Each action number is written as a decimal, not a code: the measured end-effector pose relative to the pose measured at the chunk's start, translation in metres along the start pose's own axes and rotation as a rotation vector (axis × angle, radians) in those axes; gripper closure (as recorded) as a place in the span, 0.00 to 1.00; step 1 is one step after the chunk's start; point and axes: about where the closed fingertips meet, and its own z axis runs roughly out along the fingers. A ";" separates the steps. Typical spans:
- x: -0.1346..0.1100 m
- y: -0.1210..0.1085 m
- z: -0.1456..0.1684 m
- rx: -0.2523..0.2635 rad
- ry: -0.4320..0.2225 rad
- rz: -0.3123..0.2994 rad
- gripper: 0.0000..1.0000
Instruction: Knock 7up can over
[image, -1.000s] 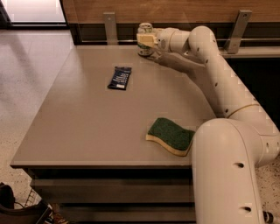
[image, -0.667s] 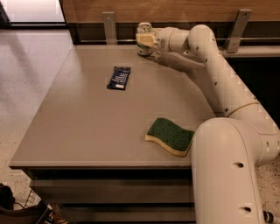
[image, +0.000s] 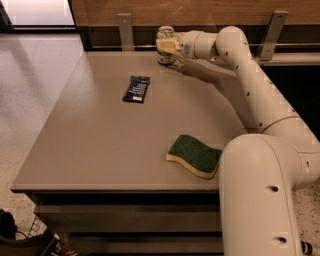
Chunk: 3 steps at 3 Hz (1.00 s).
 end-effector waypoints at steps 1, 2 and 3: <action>0.000 0.000 0.000 -0.001 0.002 0.000 1.00; -0.001 0.000 0.000 -0.001 0.002 0.000 1.00; -0.001 0.000 0.000 -0.001 0.002 0.000 1.00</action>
Offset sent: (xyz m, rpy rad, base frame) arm -0.0539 -0.0354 0.0009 -0.1947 0.1640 0.0158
